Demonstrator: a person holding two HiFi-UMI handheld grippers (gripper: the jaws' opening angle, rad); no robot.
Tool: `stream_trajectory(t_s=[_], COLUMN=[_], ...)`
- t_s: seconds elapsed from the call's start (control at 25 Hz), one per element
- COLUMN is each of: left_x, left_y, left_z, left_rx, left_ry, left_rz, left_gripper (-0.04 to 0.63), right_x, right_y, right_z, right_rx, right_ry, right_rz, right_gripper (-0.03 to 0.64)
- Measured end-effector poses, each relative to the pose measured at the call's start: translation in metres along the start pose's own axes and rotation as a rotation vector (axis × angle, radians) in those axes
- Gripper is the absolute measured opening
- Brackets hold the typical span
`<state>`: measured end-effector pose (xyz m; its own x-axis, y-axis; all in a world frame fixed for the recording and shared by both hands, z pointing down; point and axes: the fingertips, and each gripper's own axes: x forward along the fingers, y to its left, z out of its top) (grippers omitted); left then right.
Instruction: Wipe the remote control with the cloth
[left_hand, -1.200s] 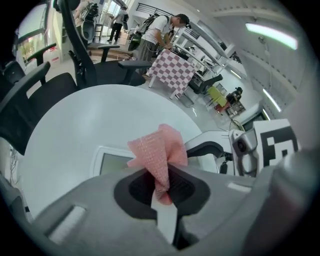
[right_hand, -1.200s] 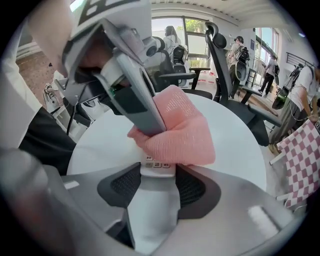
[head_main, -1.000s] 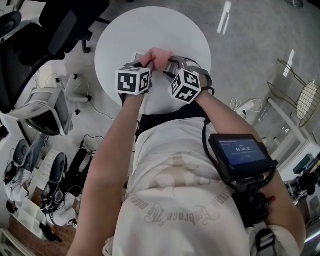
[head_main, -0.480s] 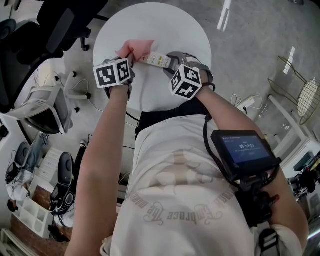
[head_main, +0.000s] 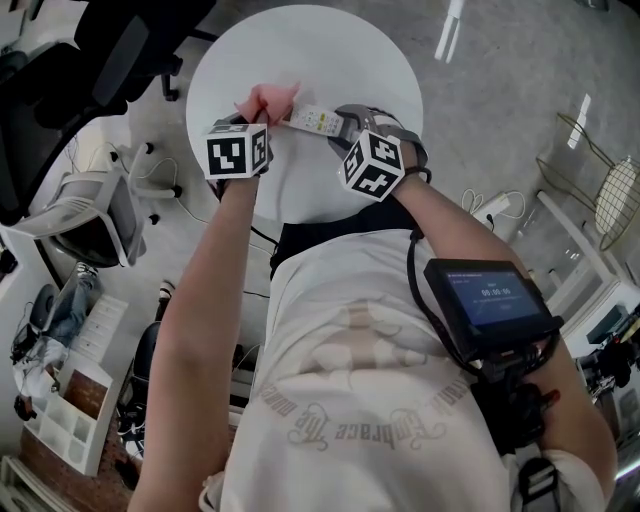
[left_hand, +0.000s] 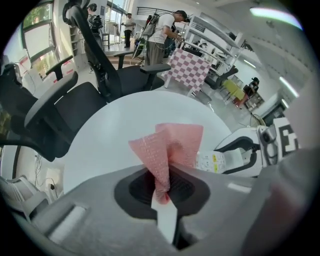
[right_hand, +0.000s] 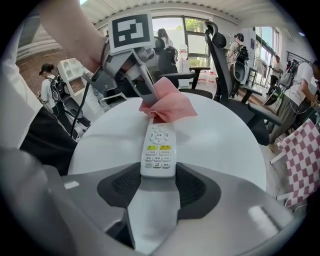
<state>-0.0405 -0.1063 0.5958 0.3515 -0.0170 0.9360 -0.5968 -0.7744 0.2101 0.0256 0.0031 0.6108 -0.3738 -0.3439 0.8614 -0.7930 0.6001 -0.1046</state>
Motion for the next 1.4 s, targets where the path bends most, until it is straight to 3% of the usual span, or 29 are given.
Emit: stream_trajectory(t_s=[0.2, 0.56, 0.8, 0.88, 1.0, 1.28, 1.4], left_x=[0.007, 0.007, 0.013, 0.016, 0.016, 0.002, -0.004], left_y=[-0.047, -0.089, -0.137, -0.149, -0.145, -0.102, -0.083], left_z=[-0.002, 0.002, -0.012, -0.02, -0.02, -0.03, -0.046], left_rx=[0.129, 0.188, 0.231, 0.195, 0.073, -0.139, -0.231], left_ry=[0.023, 0.047, 0.102, 0.124, 0.102, -0.024, -0.062], left_rz=[-0.068, -0.151, -0.278, -0.342, -0.391, -0.297, -0.253], left_gripper=[0.027, 0.026, 0.026, 0.025, 0.026, 0.029, 0.029], right_x=[0.0, -0.001, -0.001, 0.0, 0.0, -0.001, -0.005], right_y=[-0.001, -0.003, -0.005, -0.004, -0.004, -0.007, -0.011], right_z=[0.0, -0.002, -0.003, -0.006, -0.008, -0.017, -0.014], right_rx=[0.005, 0.007, 0.006, -0.014, -0.022, -0.036, -0.049], right_ry=[0.006, 0.01, 0.018, 0.027, 0.027, 0.044, 0.042], right_rz=[-0.005, -0.01, -0.01, -0.01, -0.004, -0.001, -0.011], right_gripper=[0.227, 0.228, 0.228, 0.229, 0.229, 0.233, 0.272])
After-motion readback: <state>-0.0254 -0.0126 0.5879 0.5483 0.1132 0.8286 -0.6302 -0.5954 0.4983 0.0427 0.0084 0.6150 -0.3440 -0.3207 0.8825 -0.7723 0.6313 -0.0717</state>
